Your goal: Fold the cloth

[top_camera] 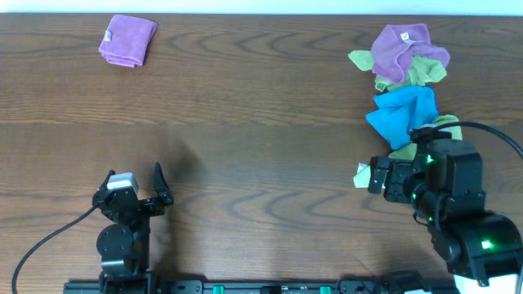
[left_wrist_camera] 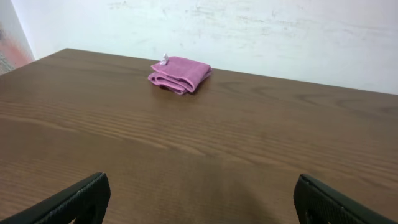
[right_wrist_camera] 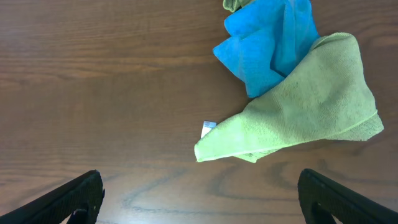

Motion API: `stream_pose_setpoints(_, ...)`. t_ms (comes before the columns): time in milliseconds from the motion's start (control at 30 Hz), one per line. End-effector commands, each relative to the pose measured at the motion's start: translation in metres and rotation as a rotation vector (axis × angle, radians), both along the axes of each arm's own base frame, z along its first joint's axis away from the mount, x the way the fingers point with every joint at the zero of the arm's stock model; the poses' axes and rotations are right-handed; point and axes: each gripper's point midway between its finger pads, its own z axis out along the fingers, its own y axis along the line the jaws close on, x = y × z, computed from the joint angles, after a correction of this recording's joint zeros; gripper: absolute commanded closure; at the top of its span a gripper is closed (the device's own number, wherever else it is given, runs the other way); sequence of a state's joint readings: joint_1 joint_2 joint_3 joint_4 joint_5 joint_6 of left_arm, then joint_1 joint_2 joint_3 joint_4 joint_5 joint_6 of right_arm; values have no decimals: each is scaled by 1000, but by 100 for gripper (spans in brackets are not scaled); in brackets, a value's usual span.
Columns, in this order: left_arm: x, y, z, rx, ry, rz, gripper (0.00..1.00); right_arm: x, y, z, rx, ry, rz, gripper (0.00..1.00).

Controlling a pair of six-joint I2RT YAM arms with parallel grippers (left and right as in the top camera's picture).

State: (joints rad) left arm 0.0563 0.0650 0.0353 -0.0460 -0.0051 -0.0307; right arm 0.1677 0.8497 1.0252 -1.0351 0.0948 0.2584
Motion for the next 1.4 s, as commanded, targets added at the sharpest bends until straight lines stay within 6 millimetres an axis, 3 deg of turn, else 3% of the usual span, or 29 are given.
stream_pose_setpoints(0, -2, 4, -21, 24, 59, 19, 4, 0, -3, 1, -15, -3, -1, 1)
stream_pose_setpoints(433, -2, 4, -21, 24, 59, 19, 5, 0, -3, 1, -15, -3, -1, 1)
stream_pose_setpoints(567, -2, 4, -21, 24, 59, 19, 5, -5, -19, -1, -112, 10, -25, 1)
stream_pose_setpoints(767, -2, 4, -21, 24, 59, 19, 5, -14, -27, 10, -237, -193, 97, 1)
stream_pose_setpoints(1100, -2, 4, -21, 24, 59, 19, 5, -31, -15, -58, -207, -364, 161, 1)
stream_pose_setpoints(1367, -2, 4, -21, 24, 59, 19, 4, -37, -11, -83, -190, -412, 181, 1)
